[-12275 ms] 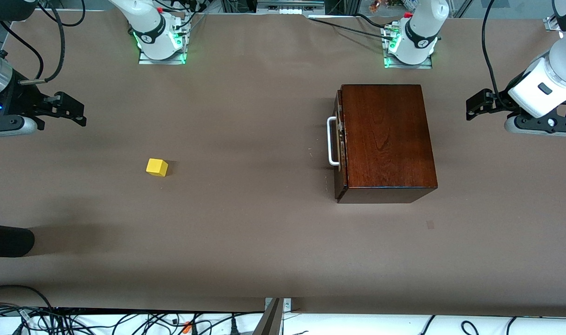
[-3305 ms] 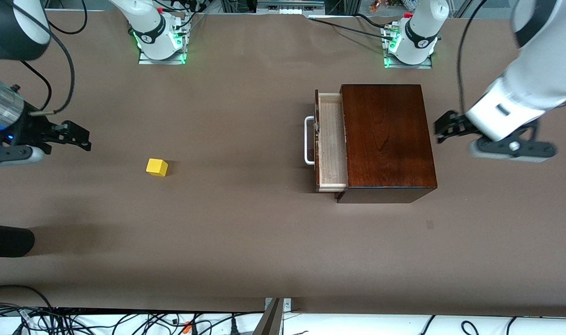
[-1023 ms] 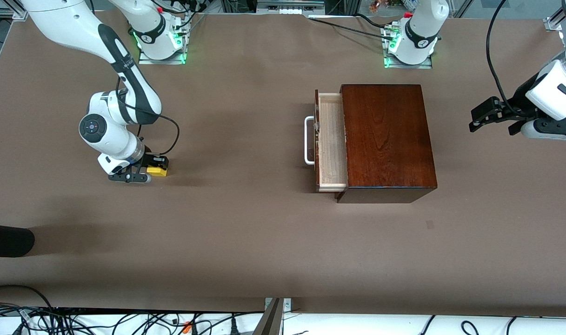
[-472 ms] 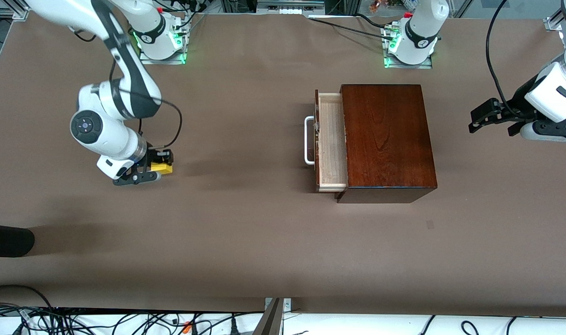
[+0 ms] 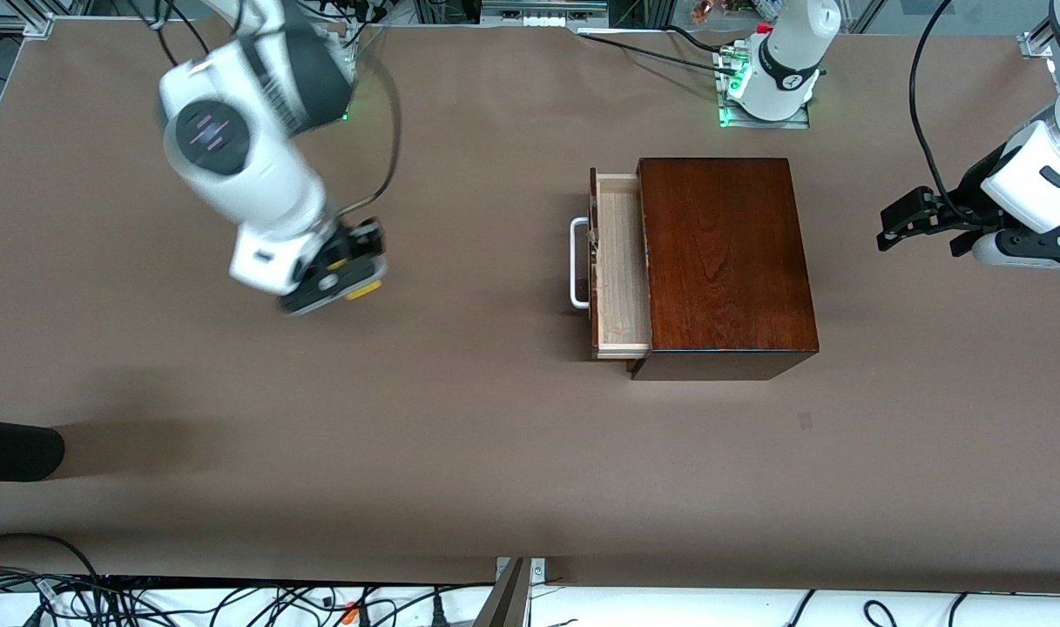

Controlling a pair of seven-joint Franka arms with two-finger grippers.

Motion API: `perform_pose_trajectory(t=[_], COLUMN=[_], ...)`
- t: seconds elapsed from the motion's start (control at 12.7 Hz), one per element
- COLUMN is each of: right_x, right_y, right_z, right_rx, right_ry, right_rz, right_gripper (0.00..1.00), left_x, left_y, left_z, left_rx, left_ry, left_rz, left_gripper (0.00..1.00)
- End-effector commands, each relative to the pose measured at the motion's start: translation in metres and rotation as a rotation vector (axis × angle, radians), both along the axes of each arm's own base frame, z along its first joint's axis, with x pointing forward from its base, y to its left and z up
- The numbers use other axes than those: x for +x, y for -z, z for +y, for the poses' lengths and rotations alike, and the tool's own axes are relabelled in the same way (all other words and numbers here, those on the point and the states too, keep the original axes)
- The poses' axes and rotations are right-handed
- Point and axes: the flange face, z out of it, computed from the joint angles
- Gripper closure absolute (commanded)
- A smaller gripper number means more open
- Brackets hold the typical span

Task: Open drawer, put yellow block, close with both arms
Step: 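Carry the yellow cube with the right gripper over the open drawer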

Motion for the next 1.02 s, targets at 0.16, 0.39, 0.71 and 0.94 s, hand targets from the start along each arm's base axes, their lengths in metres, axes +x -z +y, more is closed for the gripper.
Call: perform_pose_trajectory(t=[0.16, 0.39, 0.71, 0.94], right_x=[-0.044, -0.063, -0.091, -0.103], right_y=[-0.026, -0.022, 0.0, 0.005], right_z=[0.129, 0.187, 0.251, 0.279], right_rx=[0.015, 0.021, 0.031, 0.041], right_ry=[-0.312, -0.438, -0.593, -0.7], right_rz=[-0.082, -0.123, -0.17, -0.209], right_gripper=[0.85, 0.85, 0.85, 0.85], left_x=[0.006, 0.006, 0.007, 0.008], left_y=[-0.002, -0.001, 0.0, 0.002], left_z=[0.0, -0.001, -0.002, -0.002], left_rx=[-0.011, -0.011, -0.011, -0.011], left_ry=[0.022, 0.024, 0.025, 0.025], left_rz=[-0.001, 0.002, 0.002, 0.005], left_gripper=[0.0, 0.0, 0.0, 0.0])
